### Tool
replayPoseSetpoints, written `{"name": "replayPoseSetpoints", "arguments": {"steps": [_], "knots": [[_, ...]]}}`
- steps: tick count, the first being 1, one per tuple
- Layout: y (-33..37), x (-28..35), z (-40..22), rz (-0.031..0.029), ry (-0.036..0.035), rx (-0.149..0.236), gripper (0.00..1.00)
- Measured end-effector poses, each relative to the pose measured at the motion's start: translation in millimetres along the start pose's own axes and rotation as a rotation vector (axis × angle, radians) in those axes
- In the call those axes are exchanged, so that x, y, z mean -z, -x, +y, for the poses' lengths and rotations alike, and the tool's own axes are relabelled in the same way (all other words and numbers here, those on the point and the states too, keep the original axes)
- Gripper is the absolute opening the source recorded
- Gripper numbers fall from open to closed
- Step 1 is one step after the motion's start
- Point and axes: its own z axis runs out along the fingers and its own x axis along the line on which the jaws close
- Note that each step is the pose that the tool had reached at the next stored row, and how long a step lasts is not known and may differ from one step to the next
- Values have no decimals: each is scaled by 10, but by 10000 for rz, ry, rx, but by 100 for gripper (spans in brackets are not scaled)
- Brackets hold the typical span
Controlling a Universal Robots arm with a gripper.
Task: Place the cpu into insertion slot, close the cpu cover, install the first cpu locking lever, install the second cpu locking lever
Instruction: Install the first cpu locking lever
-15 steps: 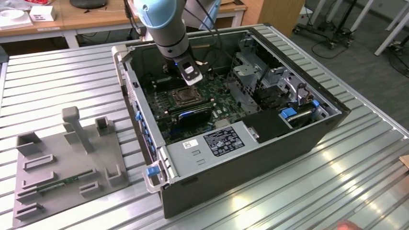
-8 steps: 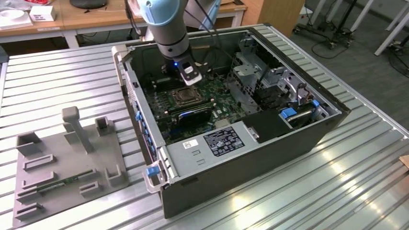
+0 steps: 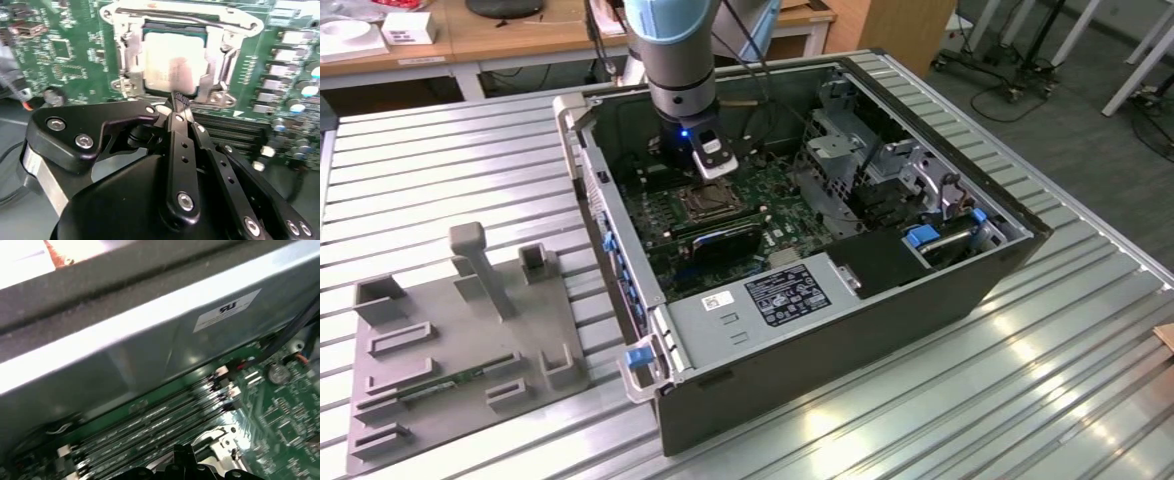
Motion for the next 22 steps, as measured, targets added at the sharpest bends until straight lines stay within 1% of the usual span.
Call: {"name": "replayPoseSetpoints", "arguments": {"steps": [5,6,7,10,12,13,14,18,19,20,21,22], "knots": [[0,1,0,9,-7,-2,10],[1,8,2,18,-15,-3,10],[3,30,8,31,-23,-5,10],[9,92,25,92,-78,-17,10],[12,111,31,123,-143,-19,10],[12,117,32,140,-243,-14,10],[12,118,32,141,-414,3,10],[13,119,32,92,-1184,122,10],[12,118,32,66,-1364,169,10],[12,118,32,22,-1546,228,10],[13,118,32,4,-1669,293,10],[14,118,32,29,-1678,345,10]]}}
